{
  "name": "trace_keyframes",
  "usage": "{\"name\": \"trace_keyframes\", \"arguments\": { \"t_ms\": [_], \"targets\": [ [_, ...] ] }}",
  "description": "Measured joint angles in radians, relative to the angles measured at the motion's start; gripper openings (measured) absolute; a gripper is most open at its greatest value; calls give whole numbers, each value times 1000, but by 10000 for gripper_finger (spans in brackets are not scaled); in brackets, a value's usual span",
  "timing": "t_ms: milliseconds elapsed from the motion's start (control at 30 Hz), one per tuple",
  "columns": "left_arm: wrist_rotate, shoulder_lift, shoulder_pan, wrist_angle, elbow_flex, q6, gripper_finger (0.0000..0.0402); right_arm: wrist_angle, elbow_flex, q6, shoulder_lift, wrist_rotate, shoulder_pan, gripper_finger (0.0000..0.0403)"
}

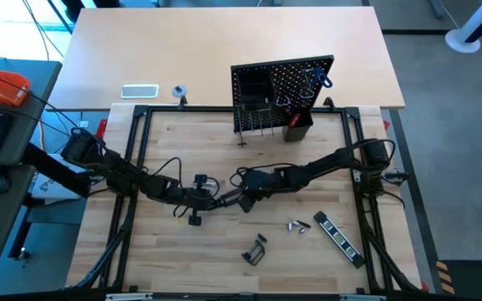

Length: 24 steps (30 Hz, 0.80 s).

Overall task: Hang tools onto peg board
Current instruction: Hang the black crimping pliers on the peg board

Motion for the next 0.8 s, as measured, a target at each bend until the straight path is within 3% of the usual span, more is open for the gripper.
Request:
{"name": "trace_keyframes", "arguments": {
  "t_ms": [400,567,667,800],
  "targets": [
    [-63,-8,0,45,7,17,19,-36,3,-120,-118,1,1,66],
    [-69,-57,2,57,8,30,19,-47,8,-173,-162,16,11,29],
    [-95,-92,6,55,7,45,19,-52,8,-190,-176,32,14,26],
    [-139,-125,13,64,9,51,19,-52,8,-193,-177,-23,19,26]
  ]
}}
